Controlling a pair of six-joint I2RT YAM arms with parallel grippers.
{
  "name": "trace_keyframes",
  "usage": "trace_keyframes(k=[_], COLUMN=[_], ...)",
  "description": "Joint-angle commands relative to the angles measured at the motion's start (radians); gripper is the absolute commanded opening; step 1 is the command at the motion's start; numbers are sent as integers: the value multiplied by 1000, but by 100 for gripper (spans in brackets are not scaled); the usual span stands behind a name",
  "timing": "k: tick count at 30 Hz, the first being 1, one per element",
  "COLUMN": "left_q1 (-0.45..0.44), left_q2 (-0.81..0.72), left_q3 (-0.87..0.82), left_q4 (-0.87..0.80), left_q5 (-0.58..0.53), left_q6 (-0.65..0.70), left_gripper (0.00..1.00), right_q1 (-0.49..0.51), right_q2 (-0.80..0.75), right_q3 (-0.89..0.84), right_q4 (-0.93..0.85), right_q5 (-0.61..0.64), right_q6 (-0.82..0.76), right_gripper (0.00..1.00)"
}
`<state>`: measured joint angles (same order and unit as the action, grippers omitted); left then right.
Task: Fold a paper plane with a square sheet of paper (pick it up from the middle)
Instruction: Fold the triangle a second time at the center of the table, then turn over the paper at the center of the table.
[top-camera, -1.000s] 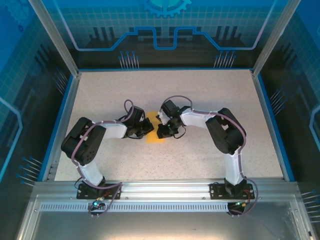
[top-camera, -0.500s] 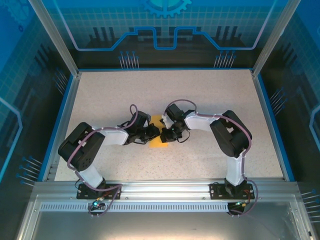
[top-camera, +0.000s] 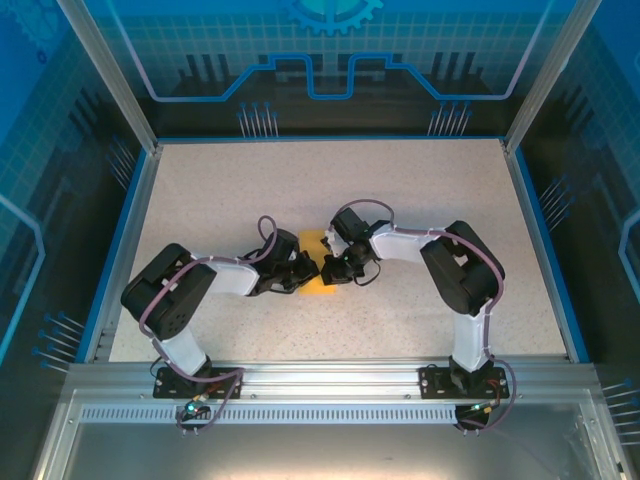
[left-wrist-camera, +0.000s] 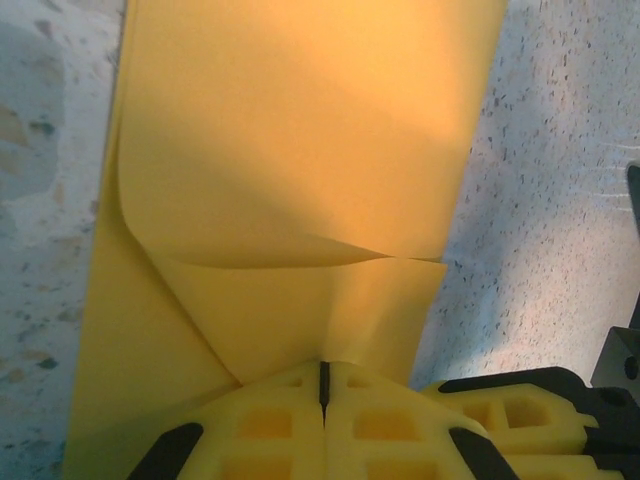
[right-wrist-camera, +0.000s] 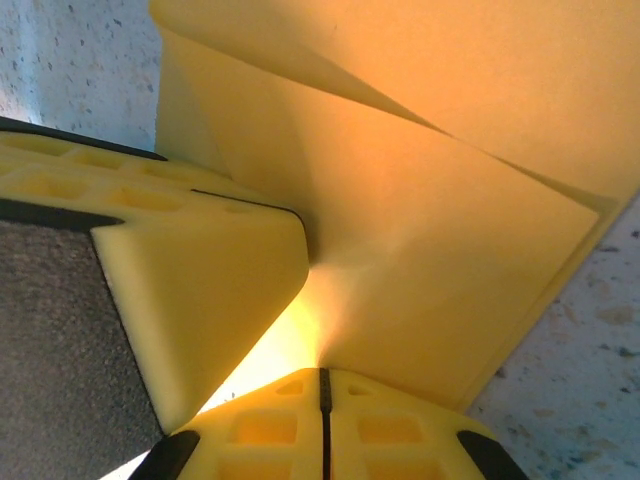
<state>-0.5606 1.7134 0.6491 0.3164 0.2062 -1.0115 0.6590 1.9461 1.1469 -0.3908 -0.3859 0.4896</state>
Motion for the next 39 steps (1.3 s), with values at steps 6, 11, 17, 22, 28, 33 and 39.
trace_keyframes(k=[6,11,17,22,28,33,39], left_q1=[58,106,139,162,180,181,178], left_q2=[-5,-6,-4,1,-5,-57,-168], left_q3=[-21,-6,38,75,143,151,49], left_q4=[-113,-146,-205,-241,-298,-312,-265], left_q5=[-70,-77,-114,-130,-136,-124,-58], left_q6=[96,112,143,160,191,189,145], left_gripper=[5,5,5,5,6,10,20], right_q1=[27,27,26,26,26,26,21], right_q2=[40,40,37,29,10,-56,-186], right_q3=[-104,-122,-123,-123,-111,-53,6], right_q4=[-139,-154,-165,-164,-164,-123,-16], right_q5=[127,137,146,149,149,122,117], right_q6=[-74,-91,-99,-97,-90,-61,-31], right_gripper=[8,8,8,8,8,10,20])
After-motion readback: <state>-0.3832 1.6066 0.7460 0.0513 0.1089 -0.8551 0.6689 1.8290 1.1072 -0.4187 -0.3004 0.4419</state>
